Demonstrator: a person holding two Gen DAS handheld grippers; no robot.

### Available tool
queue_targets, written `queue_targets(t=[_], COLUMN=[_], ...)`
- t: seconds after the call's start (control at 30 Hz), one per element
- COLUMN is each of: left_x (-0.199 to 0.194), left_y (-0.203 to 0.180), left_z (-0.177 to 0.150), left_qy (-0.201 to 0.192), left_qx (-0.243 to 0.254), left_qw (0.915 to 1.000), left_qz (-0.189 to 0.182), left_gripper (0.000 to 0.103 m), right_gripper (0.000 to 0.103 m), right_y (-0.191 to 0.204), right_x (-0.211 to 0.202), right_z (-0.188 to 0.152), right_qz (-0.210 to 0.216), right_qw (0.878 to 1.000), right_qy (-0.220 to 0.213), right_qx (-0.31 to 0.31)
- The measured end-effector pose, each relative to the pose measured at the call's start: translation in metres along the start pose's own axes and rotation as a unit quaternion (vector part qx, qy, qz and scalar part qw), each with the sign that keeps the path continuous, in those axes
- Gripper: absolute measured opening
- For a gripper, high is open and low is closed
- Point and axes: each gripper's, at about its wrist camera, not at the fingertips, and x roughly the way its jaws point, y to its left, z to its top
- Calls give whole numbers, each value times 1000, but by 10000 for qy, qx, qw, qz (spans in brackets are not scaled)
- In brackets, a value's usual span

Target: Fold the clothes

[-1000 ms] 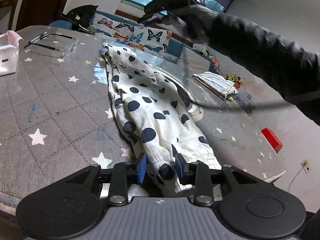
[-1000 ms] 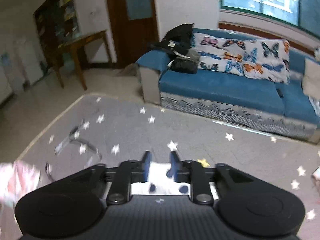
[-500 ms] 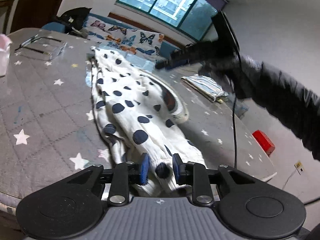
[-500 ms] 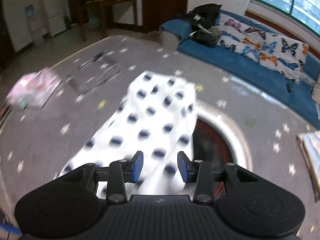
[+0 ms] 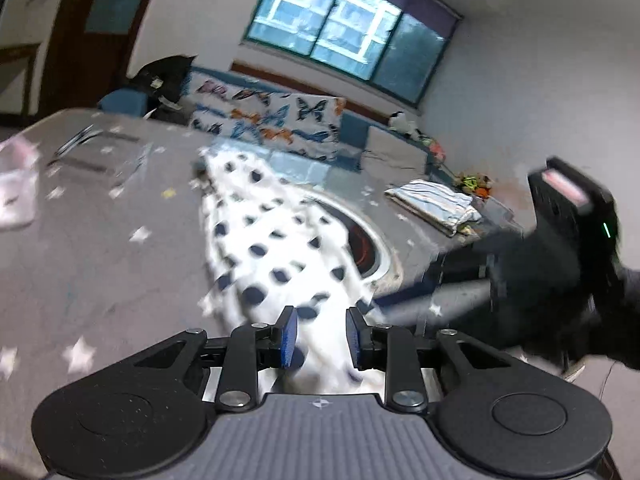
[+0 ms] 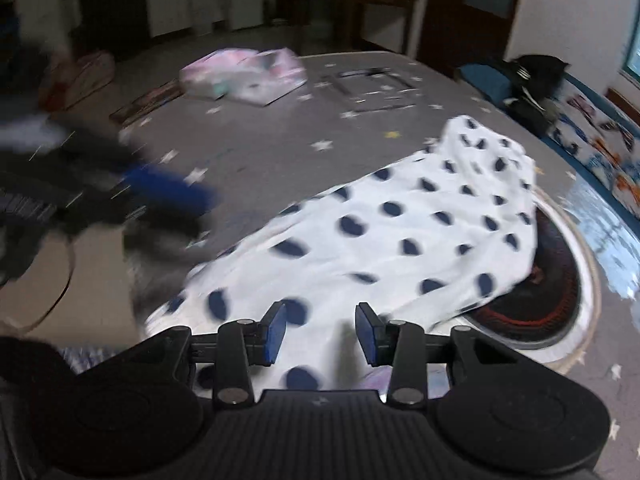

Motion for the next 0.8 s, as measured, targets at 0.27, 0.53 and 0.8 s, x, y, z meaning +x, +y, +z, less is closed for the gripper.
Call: queue_targets(t=[0.27, 0.53, 0.8], left_x=[66, 58, 76], left_y=[18, 39, 30], left_z=[2, 6, 40], left_qy=[608, 785, 490], left_qx=[70, 83, 259], left_qw=[9978, 9962, 9981], left_qz=[268, 367, 270], left_gripper=[27, 27, 28], right_gripper=[39, 46, 36], right_y=[3, -49, -131], right_x=[2, -18, -5], right_z=[-28, -26, -25], right_qz=[207, 404, -296], right_qw=[9987, 9900, 9684], right_qy=[70, -295, -476], right_qx=[458, 1316, 2430])
